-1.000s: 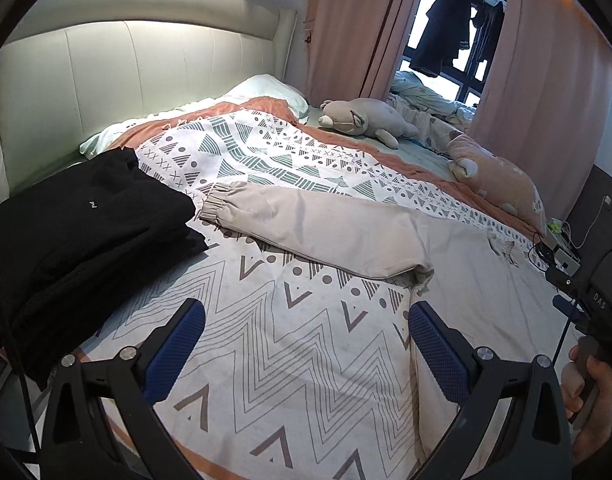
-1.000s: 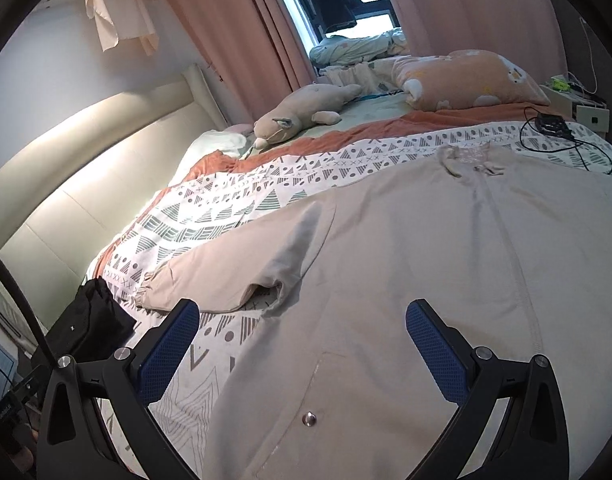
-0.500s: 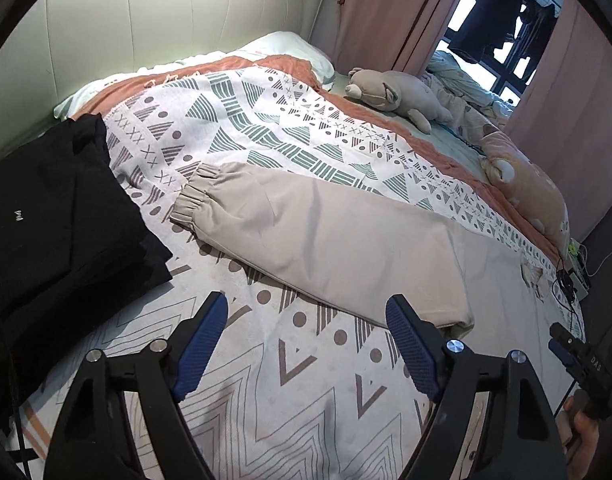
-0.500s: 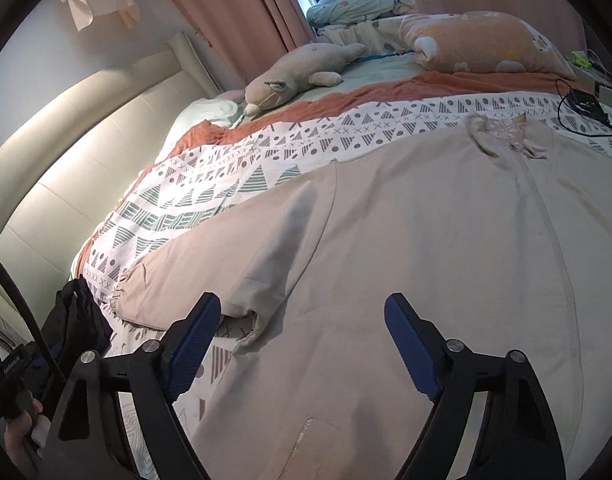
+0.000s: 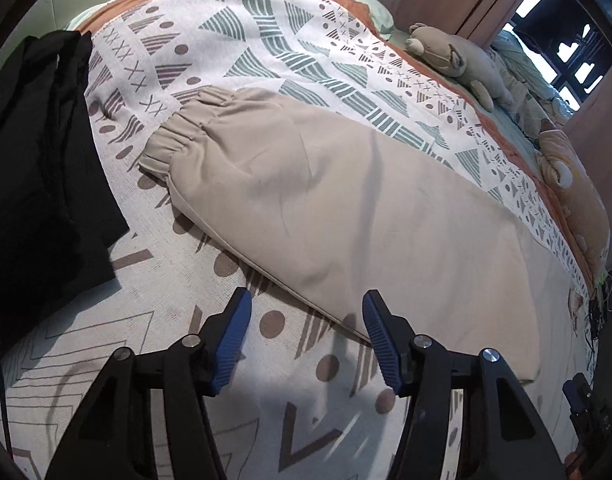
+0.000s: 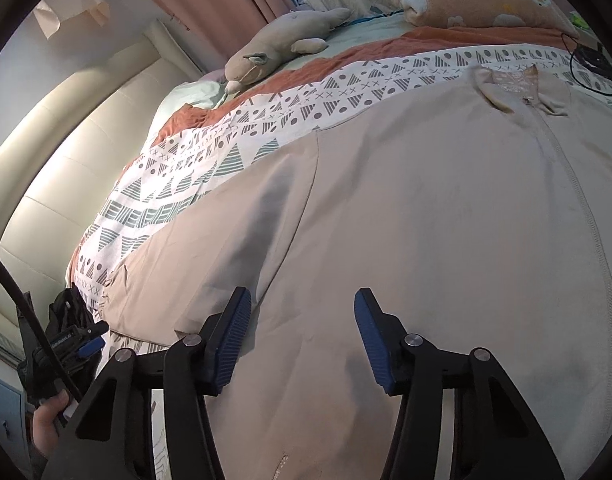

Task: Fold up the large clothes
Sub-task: 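Move both tools down toward the beige jacket's sleeve and hem, then grasp the jacket sleeve with the right tool and fold it across the body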

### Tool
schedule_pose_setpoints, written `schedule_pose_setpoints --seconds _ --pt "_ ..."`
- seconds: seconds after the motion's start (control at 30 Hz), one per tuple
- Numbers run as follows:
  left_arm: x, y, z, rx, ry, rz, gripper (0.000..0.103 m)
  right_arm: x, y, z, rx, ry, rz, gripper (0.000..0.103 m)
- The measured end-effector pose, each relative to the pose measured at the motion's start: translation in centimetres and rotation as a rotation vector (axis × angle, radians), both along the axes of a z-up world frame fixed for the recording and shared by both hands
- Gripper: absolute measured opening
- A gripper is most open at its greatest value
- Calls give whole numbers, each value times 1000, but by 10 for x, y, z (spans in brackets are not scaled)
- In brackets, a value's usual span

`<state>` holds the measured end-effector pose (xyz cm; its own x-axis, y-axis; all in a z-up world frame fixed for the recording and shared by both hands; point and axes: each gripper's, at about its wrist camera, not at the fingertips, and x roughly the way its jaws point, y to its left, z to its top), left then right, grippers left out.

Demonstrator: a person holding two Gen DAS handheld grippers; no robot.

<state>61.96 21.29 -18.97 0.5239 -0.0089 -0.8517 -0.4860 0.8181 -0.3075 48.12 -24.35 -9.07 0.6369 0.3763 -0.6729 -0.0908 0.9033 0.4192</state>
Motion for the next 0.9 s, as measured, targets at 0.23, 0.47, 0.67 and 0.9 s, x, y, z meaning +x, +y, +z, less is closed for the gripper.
schedule_pose_setpoints --seconds 0.23,0.47,0.67,0.9 --pt "12 4 -5 -23 -30 -26 8 28 9 -19 58 53 65 30" --pt "17 -2 58 37 -154 -77 6 50 17 -47 180 128 135 28" --pt "24 -28 126 61 -260 -149 5 64 33 -78 233 207 172 28" --pt "26 -84 187 66 -352 -270 5 71 25 -78 291 225 180 28"
